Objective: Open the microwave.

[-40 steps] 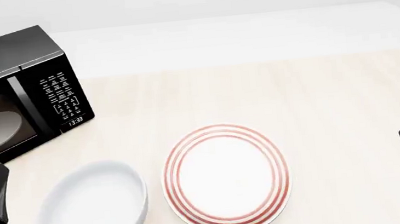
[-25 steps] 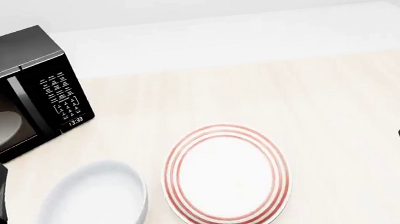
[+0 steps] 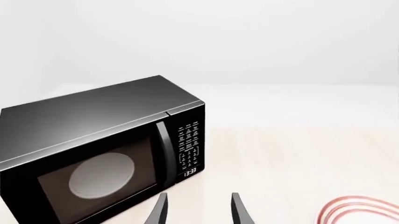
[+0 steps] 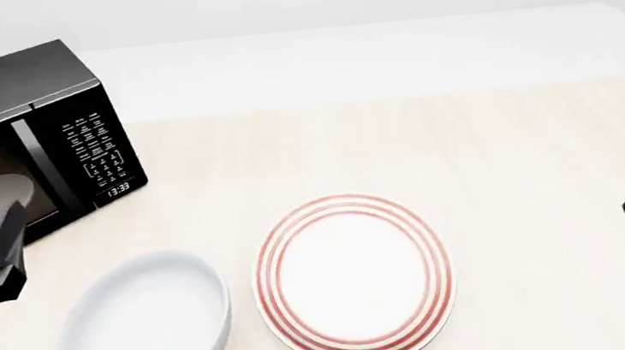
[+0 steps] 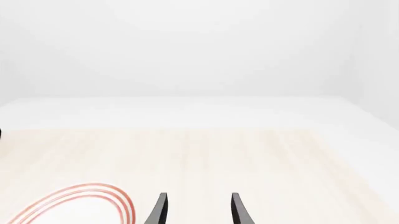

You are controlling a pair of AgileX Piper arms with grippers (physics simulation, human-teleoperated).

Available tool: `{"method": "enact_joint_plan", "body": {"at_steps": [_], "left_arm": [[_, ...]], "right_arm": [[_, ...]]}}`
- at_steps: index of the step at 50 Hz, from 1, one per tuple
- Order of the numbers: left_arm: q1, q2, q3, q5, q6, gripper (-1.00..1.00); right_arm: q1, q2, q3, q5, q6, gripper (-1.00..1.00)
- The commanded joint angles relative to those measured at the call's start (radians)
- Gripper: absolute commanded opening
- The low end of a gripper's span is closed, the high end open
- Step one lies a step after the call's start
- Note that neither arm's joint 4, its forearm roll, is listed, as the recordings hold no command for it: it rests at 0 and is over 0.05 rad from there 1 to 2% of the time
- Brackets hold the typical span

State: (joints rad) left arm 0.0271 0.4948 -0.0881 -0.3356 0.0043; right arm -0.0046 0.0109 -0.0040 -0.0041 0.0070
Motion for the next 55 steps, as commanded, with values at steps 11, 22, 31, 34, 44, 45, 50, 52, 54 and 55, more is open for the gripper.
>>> {"method": "enact_joint_plan", "body": {"at_steps": [11, 22, 31, 34, 44, 45, 50, 52, 54, 55], "left_arm": [[0.031, 0.315, -0.042, -0.251, -0.059, 1.0], [0.07, 0.435, -0.049, -0.365, -0.067, 1.0], [0.125, 0.517, -0.06, -0.41, -0.066, 1.0], [0.133, 0.555, -0.067, -0.434, -0.059, 1.0], [0.125, 0.644, -0.099, -0.478, -0.035, 1.0], [0.126, 0.647, -0.101, -0.478, -0.035, 1.0], [0.128, 0.68, -0.114, -0.494, -0.033, 1.0], [0.135, 0.694, -0.116, -0.504, -0.037, 1.0], [0.146, 0.701, -0.118, -0.511, -0.054, 1.0], [0.147, 0.708, -0.12, -0.515, -0.049, 1.0]], "right_arm": [[0.0, -0.001, 0.0, 0.001, 0.0, 1.0], [0.0, -0.003, 0.0, 0.003, 0.0, 1.0], [0.0, -0.003, 0.0, 0.003, 0.0, 1.0], [0.0, -0.003, 0.0, 0.003, 0.0, 1.0], [0.0, -0.003, 0.0, 0.003, 0.0, 1.0], [0.0, -0.003, 0.0, 0.003, 0.0, 1.0], [0.0, -0.003, 0.0, 0.003, 0.0, 1.0], [0.0, -0.003, 0.0, 0.003, 0.0, 1.0], [0.0, -0.003, 0.0, 0.003, 0.0, 1.0], [0.0, -0.003, 0.0, 0.003, 0.0, 1.0]]}}
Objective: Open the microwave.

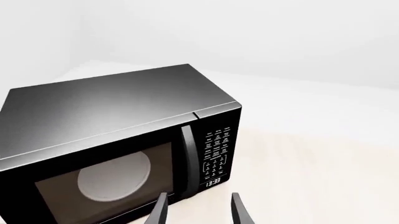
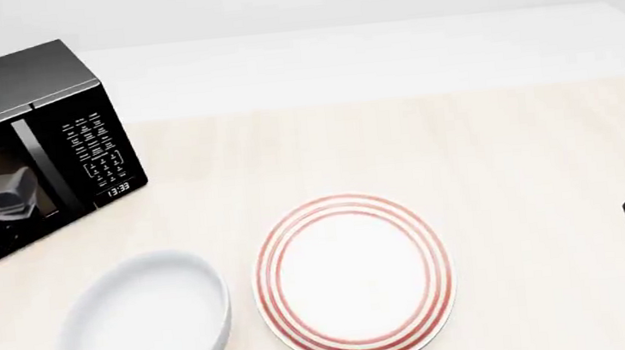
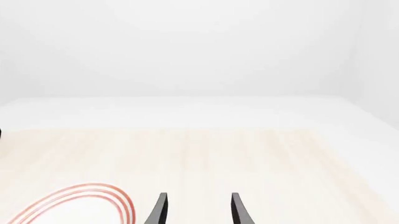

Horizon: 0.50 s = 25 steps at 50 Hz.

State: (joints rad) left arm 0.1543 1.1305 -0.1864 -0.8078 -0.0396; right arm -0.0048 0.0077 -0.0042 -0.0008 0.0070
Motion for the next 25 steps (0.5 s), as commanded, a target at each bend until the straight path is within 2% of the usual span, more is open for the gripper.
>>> {"method": "enact_joint_plan", "body": {"at_steps": [1, 25], "left_arm": [[0.02, 0.078, -0.024, -0.046, -0.007, 1.0], [-0.01, 0.209, -0.086, -0.133, -0.026, 1.0]], "right_arm": [[0.0, 0.0, 0.0, 0.0, 0.0, 1.0], [0.0, 0.0, 0.0, 0.0, 0.0, 1.0]]}}
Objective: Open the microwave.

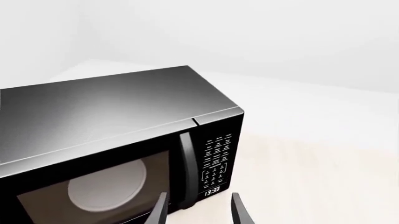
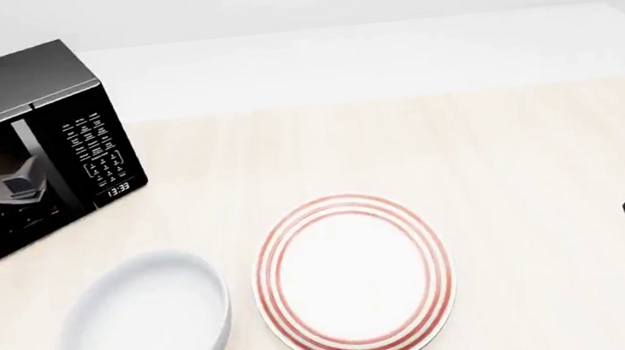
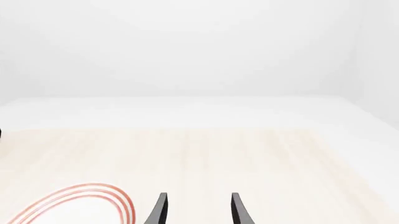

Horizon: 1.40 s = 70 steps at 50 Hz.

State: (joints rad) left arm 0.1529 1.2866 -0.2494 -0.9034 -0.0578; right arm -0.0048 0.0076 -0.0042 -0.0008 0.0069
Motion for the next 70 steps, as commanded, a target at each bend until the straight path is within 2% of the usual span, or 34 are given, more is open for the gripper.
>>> {"method": "enact_joint_plan", "body": {"at_steps": [1, 28, 70], "left_arm": [[-0.009, 0.053, -0.023, -0.037, -0.007, 1.0], [0.006, 0.218, -0.077, -0.112, -0.033, 1.0], [0.026, 0.377, -0.165, -0.136, -0.054, 1.0]], "right_arm": [[0.0, 0.0, 0.0, 0.0, 0.0, 1.0], [0.0, 0.0, 0.0, 0.0, 0.0, 1.0], [0.0, 0.0, 0.0, 0.0, 0.0, 1.0]]}}
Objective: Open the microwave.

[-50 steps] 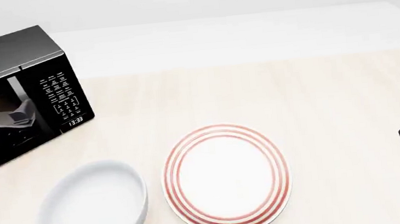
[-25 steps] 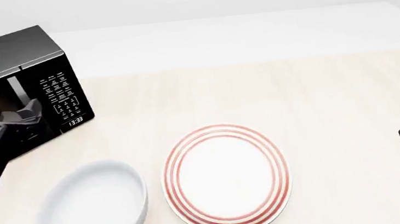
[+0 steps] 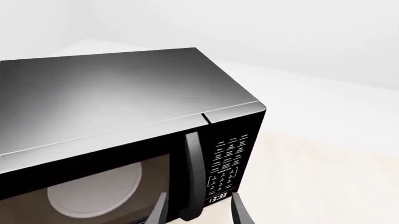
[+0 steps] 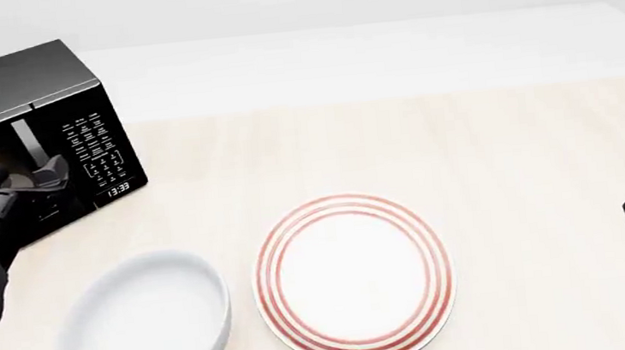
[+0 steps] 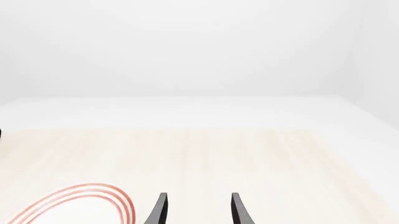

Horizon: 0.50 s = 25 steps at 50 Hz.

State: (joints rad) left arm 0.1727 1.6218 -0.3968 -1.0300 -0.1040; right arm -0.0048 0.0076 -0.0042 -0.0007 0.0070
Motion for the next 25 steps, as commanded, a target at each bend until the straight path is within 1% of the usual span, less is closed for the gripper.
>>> {"method": "enact_joint_plan", "body": {"at_steps": [1, 25], "left_arm": [[0.005, 0.047, -0.019, -0.01, -0.008, 1.0], [-0.005, 0.117, -0.07, 0.01, -0.031, 1.0]], "right_arm": [[0.0, 0.0, 0.0, 0.0, 0.0, 1.0], [0.0, 0.0, 0.0, 0.0, 0.0, 1.0]]}}
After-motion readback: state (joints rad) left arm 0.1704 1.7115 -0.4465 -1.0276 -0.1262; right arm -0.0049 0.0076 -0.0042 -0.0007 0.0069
